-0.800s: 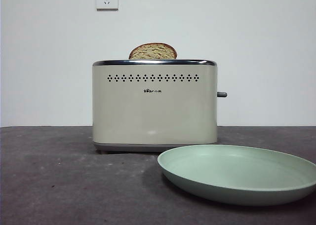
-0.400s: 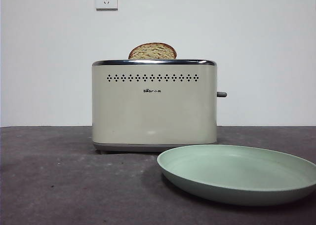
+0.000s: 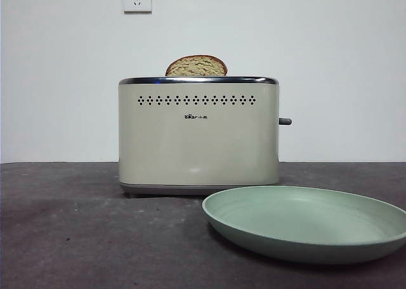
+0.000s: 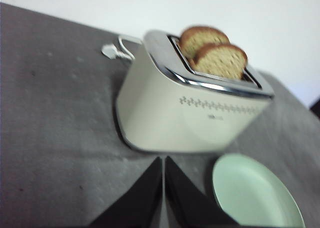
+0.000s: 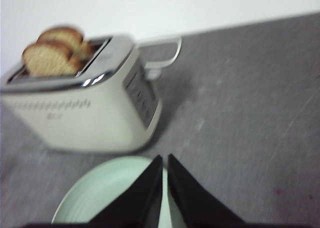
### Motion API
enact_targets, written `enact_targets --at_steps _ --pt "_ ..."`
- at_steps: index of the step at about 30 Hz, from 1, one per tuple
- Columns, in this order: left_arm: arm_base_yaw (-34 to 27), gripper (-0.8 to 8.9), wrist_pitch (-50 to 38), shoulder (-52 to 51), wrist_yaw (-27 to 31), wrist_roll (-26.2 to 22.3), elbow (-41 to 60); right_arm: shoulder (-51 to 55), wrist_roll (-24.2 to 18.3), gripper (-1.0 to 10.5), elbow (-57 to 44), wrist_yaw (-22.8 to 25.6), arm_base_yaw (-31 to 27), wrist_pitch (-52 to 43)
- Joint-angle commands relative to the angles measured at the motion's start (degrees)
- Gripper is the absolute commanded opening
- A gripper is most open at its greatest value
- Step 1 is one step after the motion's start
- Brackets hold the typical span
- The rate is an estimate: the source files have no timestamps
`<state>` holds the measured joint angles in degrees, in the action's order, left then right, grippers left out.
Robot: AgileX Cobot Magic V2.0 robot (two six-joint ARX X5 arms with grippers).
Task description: Take the bread from the toaster,put the bread on the plate,put the plate on the table
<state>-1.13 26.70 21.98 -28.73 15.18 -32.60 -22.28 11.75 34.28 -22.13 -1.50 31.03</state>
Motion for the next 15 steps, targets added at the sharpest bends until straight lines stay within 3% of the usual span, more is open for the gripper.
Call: enact_targets --at_steps 1,9,15 --pt "0.0 0.06 3.4 3.1 -2.4 -6.6 -4.3 -4.8 -6.4 0.1 6.1 -1.4 1.0 5.3" --pt "1.2 0.06 12.0 7.8 -7.3 -11.7 -10.9 -14.5 -13.9 0.1 18.2 -2.0 5.5 20.4" --pt "2.4 0.61 12.3 8.1 -7.3 -11.3 -12.1 -15.8 -14.3 0.1 18.9 -1.8 7.4 23.3"
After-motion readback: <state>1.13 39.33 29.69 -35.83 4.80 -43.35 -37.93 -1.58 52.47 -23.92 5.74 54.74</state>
